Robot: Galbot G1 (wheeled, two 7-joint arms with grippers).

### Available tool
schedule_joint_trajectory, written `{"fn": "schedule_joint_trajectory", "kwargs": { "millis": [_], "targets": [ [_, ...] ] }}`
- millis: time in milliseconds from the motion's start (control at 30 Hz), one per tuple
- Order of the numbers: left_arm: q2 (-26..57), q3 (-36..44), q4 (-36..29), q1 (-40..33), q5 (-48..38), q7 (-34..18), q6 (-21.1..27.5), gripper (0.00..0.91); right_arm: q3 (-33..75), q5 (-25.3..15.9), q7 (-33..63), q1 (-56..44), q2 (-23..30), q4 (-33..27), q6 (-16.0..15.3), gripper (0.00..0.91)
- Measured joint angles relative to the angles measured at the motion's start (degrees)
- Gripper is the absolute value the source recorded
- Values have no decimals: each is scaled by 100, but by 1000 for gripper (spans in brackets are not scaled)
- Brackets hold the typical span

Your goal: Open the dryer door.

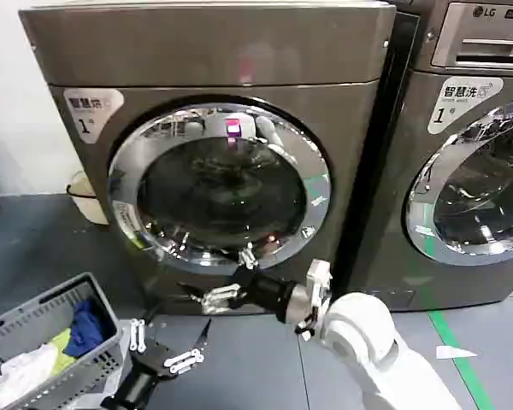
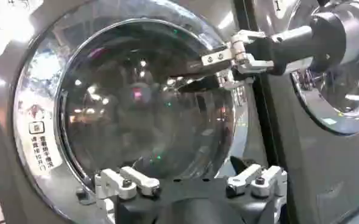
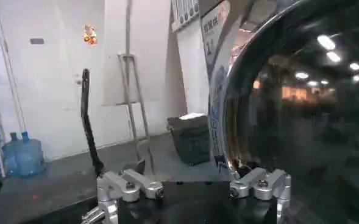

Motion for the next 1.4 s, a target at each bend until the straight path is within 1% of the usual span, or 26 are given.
{"fn": "schedule_joint_trajectory", "kwargs": {
  "millis": [100,400,633,1000,1133,1400],
  "targets": [
    [-2,-5,-5,5,2,1,0,907,-21,-19,32,110,40,-85,103,907],
    [-8,-20,-57,37,4,1,2,907,-250,-73,195,605,168,-447,196,907],
    [-9,-28,-114,78,5,1,7,907,-574,-74,446,1036,353,-809,327,907],
    [-5,-74,-166,111,6,1,16,907,-1042,-62,860,1536,683,-1403,399,907],
    [-5,-117,-203,127,-12,0,16,907,-1170,-179,924,1626,800,-1587,464,907],
    [-11,-128,-241,136,-21,-2,18,907,-1321,-262,1009,1776,998,-1920,486,907]
  ]
}}
